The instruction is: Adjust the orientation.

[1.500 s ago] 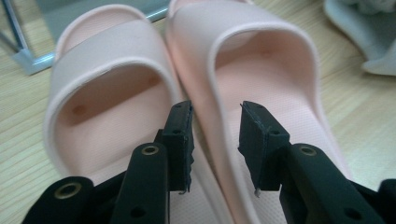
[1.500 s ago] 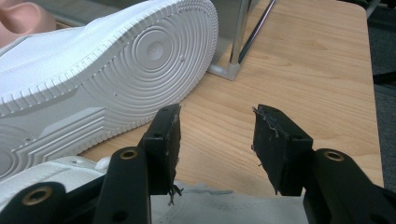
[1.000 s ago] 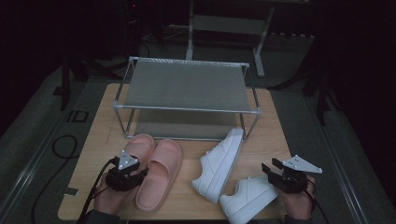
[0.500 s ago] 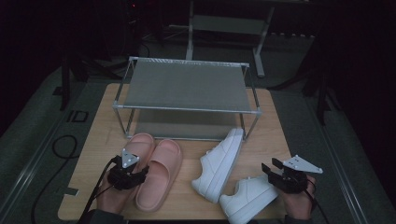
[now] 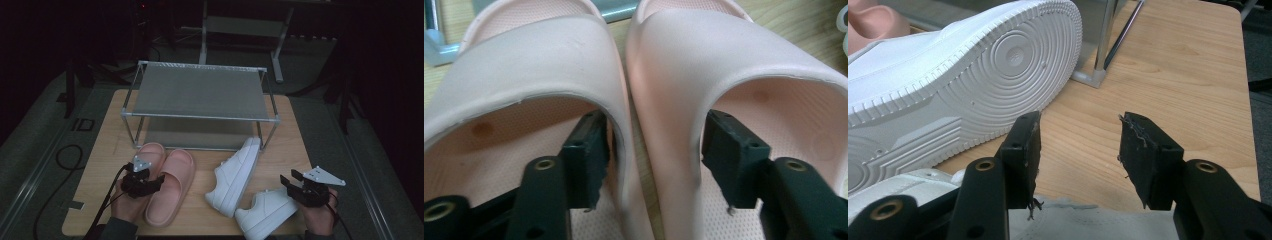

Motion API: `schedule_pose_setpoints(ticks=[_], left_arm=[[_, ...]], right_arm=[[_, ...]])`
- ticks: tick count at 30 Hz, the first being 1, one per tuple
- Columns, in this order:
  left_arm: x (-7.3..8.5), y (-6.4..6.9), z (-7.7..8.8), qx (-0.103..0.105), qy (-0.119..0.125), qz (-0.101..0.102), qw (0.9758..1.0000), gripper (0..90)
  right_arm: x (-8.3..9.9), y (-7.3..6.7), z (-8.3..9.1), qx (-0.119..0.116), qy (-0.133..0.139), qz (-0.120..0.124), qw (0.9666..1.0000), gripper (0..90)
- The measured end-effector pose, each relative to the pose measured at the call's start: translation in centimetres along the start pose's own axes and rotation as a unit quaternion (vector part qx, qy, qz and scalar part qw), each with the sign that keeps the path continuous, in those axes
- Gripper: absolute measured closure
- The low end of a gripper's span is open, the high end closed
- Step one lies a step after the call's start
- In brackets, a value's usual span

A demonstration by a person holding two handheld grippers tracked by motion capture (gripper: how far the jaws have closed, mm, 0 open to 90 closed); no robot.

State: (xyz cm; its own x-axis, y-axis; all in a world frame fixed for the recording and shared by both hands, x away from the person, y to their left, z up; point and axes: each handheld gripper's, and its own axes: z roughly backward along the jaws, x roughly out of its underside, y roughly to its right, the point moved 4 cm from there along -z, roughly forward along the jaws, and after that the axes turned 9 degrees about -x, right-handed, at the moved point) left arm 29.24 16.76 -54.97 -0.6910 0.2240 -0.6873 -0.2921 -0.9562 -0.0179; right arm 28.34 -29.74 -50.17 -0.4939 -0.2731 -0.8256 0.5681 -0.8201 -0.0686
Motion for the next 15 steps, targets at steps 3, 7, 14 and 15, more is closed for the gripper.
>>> schedule_pose_setpoints(ticks=[3,7,14,15], left_arm=[[0.02,-0.1,-0.19,-0.002,-0.004,-0.003,1.0,50.1],[-0.01,-0.19,-0.19,-0.002,-0.008,-0.005,1.0,55.4],[-0.06,-0.28,-0.16,-0.008,-0.013,-0.006,0.9999,59.8],[-0.06,-0.33,-0.13,-0.01,-0.013,-0.008,0.9998,61.0]], right_arm=[[-0.01,0.0,-0.02,0.0,0.0,0.0,1.0,50.4],[0.0,-0.01,-0.01,0.001,-0.001,0.0,1.0,50.4],[0.02,-0.02,0.01,0.0,0.0,0.001,1.0,50.3],[0.02,-0.02,0.0,0.0,0.0,0.001,1.0,50.3]])
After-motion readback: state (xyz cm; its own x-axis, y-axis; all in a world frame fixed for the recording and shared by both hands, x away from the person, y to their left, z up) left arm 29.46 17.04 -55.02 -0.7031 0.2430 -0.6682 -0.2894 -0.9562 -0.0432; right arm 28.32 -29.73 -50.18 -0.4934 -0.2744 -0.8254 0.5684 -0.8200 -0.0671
